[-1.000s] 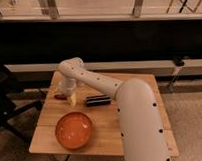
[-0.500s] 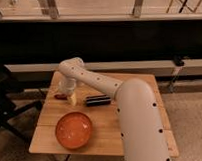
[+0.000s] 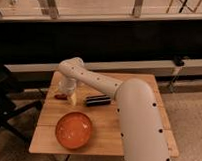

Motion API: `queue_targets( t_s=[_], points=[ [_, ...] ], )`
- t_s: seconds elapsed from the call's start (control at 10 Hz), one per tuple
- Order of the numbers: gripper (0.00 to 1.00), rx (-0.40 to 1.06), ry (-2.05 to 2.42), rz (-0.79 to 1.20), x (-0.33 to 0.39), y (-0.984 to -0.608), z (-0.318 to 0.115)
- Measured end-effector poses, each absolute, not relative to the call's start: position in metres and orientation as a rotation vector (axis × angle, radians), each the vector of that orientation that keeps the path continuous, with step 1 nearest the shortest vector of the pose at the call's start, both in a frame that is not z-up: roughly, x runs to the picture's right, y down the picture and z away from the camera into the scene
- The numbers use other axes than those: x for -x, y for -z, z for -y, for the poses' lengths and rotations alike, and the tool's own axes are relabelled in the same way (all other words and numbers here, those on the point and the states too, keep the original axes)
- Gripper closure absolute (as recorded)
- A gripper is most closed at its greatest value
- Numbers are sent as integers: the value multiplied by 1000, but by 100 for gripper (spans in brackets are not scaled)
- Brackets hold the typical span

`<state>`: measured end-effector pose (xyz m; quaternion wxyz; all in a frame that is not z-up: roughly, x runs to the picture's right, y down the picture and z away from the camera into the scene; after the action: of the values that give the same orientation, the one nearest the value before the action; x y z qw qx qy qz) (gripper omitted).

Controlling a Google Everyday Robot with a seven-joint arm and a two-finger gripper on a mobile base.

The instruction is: Place the pepper on the white sponge

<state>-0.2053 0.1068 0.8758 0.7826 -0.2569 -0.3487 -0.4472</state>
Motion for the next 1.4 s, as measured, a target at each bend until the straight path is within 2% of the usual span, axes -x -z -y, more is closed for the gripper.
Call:
queue_targets(
  t_s=[0.7, 1.4],
  points=[
    [20, 545, 892, 736, 204, -892, -102],
    [20, 542, 779, 627, 204, -898, -90]
  ],
)
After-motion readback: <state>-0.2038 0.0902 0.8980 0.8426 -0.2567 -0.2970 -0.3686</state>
